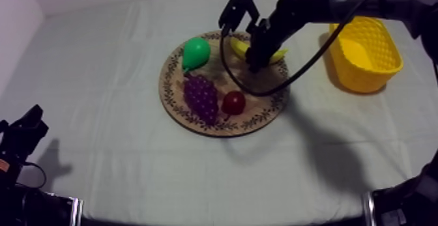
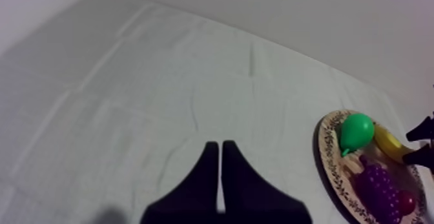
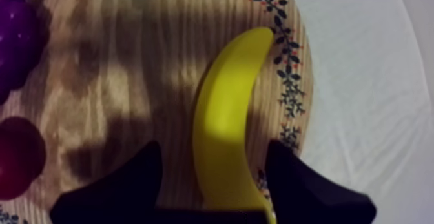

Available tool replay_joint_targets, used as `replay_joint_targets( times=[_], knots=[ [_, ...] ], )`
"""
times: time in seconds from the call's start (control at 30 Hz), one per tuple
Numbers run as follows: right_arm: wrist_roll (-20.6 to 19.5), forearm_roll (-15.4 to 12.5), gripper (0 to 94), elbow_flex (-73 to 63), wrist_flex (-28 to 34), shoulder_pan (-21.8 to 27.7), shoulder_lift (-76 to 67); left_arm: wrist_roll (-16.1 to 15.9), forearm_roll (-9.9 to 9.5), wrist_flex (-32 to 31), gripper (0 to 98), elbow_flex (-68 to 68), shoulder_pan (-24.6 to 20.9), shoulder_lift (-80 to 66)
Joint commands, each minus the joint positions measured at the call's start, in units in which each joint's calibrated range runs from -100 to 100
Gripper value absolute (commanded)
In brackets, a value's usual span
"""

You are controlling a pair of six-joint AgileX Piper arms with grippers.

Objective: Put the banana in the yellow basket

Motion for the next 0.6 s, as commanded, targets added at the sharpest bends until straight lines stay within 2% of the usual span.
replay_joint_targets(
  times=[0.0, 0.1, 0.37, 0.57],
  knots=[
    [0.25, -0.18, 45.0, -0.13, -0.35, 0.17, 0.67, 0.00, 0.01, 0.05, 0.1, 0.02, -0.01, -0.03],
    [0.73, -0.80, 40.2, -0.07, -1.40, 0.48, 1.50, 0.00, 0.01, 0.05, 0.1, 0.02, -0.01, -0.03],
    [-1.78, -0.38, 27.6, 0.91, -5.85, 1.87, 3.21, 0.01, 0.01, 0.05, 0.1, 0.02, -0.01, -0.03],
    [-1.76, -1.15, 24.2, 1.64, -6.82, 2.34, 3.80, 0.04, 0.01, 0.05, 0.1, 0.02, -0.01, -0.03]
  ],
)
